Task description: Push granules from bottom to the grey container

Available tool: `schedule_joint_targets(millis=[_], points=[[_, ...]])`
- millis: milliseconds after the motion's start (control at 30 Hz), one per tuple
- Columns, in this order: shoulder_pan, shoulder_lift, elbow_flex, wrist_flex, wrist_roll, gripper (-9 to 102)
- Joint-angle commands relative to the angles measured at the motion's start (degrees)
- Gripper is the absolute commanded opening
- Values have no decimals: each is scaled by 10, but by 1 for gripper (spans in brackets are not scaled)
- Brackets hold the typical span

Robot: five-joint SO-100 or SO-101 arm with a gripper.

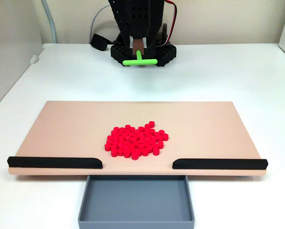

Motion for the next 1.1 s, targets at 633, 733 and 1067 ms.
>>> schedule_joint_targets(millis=[633,733,1067], points=[[-4,-19,-13,-4,7,0],[-3,-18,-13,-4,11,0],[-3,-16,-13,-4,27,0]])
